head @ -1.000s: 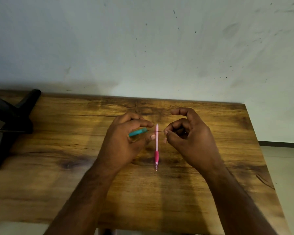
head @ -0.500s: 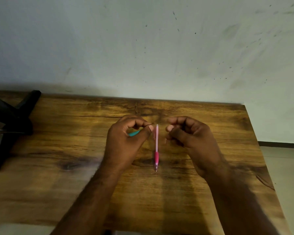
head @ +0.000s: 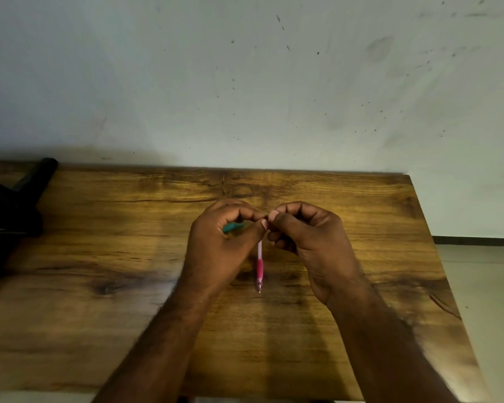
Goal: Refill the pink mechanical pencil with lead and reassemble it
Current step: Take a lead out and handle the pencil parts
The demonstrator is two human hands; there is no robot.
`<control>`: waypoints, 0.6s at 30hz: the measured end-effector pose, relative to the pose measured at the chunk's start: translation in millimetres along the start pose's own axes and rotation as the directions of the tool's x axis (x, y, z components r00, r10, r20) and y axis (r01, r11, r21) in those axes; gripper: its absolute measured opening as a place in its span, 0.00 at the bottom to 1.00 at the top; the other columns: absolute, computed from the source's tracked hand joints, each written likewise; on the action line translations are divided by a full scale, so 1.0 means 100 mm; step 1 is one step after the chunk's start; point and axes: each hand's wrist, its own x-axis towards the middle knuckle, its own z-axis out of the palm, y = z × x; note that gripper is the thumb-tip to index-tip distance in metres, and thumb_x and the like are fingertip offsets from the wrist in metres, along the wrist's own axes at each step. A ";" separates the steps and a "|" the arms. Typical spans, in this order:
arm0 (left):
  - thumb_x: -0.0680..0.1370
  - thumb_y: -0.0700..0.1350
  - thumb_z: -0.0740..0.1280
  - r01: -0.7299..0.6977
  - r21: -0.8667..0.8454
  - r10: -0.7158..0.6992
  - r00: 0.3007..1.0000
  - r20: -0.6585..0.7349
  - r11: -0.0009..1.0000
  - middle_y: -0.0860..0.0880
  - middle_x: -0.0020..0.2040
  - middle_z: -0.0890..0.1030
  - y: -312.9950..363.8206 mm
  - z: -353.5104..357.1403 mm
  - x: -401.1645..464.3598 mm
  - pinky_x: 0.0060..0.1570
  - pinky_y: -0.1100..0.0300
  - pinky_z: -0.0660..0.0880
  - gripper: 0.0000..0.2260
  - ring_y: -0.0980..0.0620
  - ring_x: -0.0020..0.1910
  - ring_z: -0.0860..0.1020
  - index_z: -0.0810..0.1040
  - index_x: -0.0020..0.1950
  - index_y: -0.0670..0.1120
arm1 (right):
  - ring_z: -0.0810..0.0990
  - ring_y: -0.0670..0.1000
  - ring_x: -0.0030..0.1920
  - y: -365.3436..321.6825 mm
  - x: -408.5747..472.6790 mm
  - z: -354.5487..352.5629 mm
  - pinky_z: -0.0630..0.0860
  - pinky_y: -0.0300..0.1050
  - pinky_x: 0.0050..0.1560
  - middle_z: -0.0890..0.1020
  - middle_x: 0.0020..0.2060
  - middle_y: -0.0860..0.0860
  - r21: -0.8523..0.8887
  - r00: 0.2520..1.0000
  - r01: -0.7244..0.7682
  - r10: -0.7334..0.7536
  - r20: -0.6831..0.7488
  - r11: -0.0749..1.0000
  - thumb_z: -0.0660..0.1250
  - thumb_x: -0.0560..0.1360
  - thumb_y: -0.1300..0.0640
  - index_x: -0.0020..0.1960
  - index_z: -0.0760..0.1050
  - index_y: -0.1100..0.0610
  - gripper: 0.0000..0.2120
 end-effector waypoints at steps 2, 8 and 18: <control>0.74 0.44 0.76 -0.009 0.023 0.009 1.000 0.014 1.000 0.57 0.48 0.82 0.00 0.02 0.00 0.54 0.58 0.79 0.04 0.57 0.52 0.80 0.86 0.48 0.49 | 0.82 0.50 0.37 -0.01 0.00 0.00 0.80 0.44 0.42 0.85 0.36 0.54 -0.022 1.000 0.019 -0.019 -0.016 1.000 0.72 0.77 0.63 0.47 0.84 0.60 0.02; 0.77 0.54 0.66 0.103 0.268 -0.077 0.992 -0.103 0.958 0.59 0.44 0.80 0.02 0.08 -0.05 0.53 0.48 0.78 0.07 0.56 0.49 0.77 0.81 0.46 0.53 | 0.82 0.51 0.38 -0.09 0.02 -0.12 0.79 0.41 0.39 0.83 0.35 0.51 0.003 0.986 0.046 -0.045 -0.158 0.999 0.69 0.79 0.63 0.44 0.82 0.57 0.06; 0.72 0.71 0.66 0.165 0.718 -0.147 0.985 -0.089 0.676 0.58 0.43 0.76 0.11 0.22 -0.15 0.51 0.53 0.69 0.19 0.54 0.50 0.70 0.80 0.40 0.56 | 0.81 0.49 0.37 -0.08 0.02 -0.15 0.78 0.39 0.37 0.82 0.35 0.51 -0.019 0.984 0.032 -0.035 -0.176 0.999 0.68 0.79 0.62 0.45 0.81 0.59 0.06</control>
